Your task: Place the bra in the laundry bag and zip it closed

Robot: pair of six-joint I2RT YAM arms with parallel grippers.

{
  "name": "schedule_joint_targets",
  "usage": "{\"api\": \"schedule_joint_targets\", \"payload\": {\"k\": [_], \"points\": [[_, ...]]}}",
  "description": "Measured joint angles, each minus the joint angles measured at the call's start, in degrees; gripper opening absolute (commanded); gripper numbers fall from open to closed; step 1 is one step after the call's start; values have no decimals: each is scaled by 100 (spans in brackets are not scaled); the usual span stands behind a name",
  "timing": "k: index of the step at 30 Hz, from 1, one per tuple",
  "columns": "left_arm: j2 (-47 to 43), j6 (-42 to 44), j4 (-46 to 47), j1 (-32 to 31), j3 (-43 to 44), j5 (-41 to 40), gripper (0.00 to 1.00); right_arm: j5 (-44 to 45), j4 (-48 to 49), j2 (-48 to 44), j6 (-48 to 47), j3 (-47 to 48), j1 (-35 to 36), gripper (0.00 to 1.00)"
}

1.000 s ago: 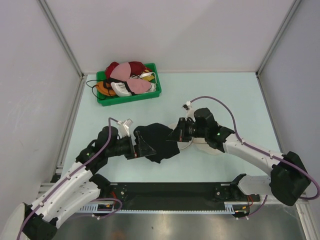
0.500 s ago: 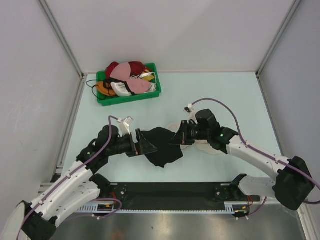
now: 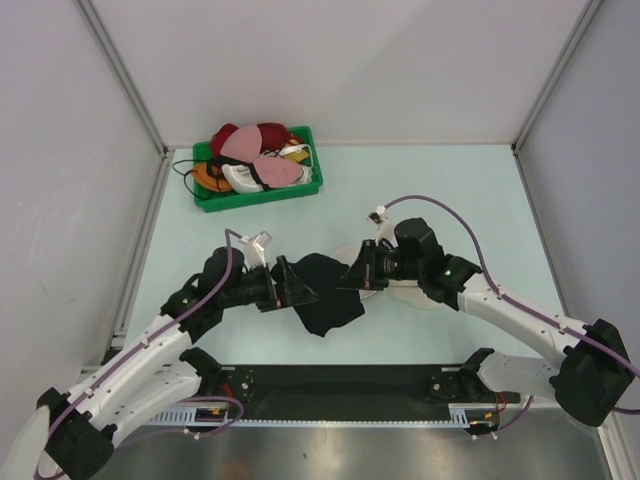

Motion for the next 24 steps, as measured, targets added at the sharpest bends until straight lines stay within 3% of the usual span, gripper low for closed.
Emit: {"api": "schedule_joint_targets", "payload": {"k": [4,10,12,13,14,17,18,19,22,24], "points": [[177,-46,254,-55,0,13,90,-46,72,-2,90,0,92,0],[221,-219,721,-76,-2,101,54,-85,221,-7,199,-2,122,0],[221,-262,876,-81,-9,136,38,-83,243,-26,212,-2,122,3],[221,-295,944,-81,-17,153,32,-79,223,-50,208,0,122,17],[227,-317,1021,-83,-35,164,17,-59,177,-83,190,0,125,21],[302,-356,1182,-98,-61,205,0,52,-98,-151,81,35,129,40],[374,-328,1228,-107,-61,216,0,177,-343,-175,-24,105,136,47],[431,-343,1263,-111,-61,216,0,275,-544,-188,-76,179,136,60],[717,-321,1342,-162,-52,179,0,1025,-1655,-199,-337,726,92,81],[1032,-271,1360,-247,20,146,0,1853,-2459,-212,-417,1174,-33,83]]}}
